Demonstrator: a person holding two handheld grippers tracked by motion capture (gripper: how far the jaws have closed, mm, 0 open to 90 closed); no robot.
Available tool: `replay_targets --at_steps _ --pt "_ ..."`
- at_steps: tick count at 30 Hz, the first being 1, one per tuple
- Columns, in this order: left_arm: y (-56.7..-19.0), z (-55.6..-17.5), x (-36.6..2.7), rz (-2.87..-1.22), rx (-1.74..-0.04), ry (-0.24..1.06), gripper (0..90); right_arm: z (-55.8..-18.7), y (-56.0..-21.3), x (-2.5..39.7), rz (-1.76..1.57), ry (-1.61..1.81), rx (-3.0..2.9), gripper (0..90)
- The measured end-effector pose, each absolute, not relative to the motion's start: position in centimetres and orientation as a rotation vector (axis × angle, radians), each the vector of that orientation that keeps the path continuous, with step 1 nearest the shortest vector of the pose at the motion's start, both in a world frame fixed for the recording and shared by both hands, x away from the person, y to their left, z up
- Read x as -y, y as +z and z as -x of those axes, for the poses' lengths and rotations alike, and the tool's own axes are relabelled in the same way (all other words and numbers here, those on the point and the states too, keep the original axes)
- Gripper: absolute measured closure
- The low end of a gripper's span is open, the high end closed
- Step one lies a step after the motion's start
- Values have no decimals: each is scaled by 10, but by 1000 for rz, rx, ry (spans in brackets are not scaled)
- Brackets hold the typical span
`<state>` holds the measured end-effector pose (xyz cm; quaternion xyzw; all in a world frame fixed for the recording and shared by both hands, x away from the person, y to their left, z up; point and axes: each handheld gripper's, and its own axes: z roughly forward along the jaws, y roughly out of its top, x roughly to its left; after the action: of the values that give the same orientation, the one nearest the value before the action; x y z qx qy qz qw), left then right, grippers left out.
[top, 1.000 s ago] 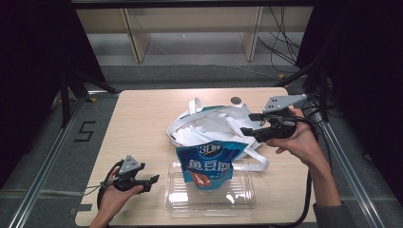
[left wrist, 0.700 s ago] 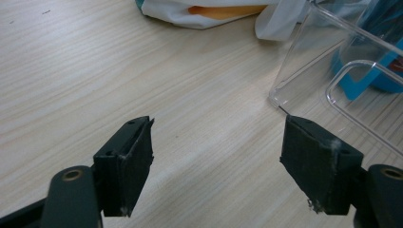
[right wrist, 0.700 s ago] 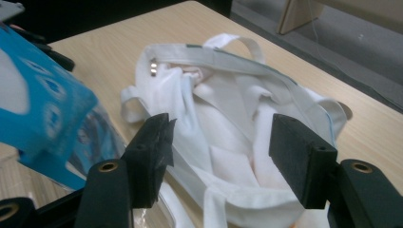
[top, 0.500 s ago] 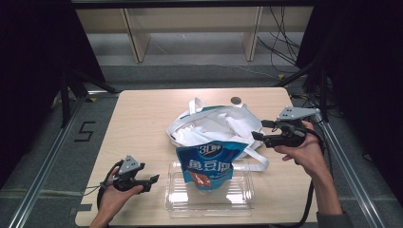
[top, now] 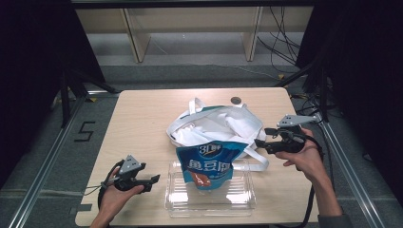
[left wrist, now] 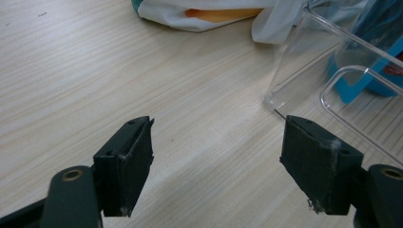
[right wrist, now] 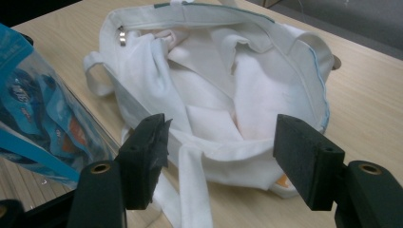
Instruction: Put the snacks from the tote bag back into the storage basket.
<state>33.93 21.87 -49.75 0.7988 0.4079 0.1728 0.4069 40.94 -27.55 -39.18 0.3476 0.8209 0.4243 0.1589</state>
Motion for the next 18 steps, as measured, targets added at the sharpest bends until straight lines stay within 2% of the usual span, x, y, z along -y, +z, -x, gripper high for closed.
replay_targets --at_steps 18 --pt "-498 -338 -222 -2030 -1013 433 254 -396 -403 283 -1080 1163 -2350 338"
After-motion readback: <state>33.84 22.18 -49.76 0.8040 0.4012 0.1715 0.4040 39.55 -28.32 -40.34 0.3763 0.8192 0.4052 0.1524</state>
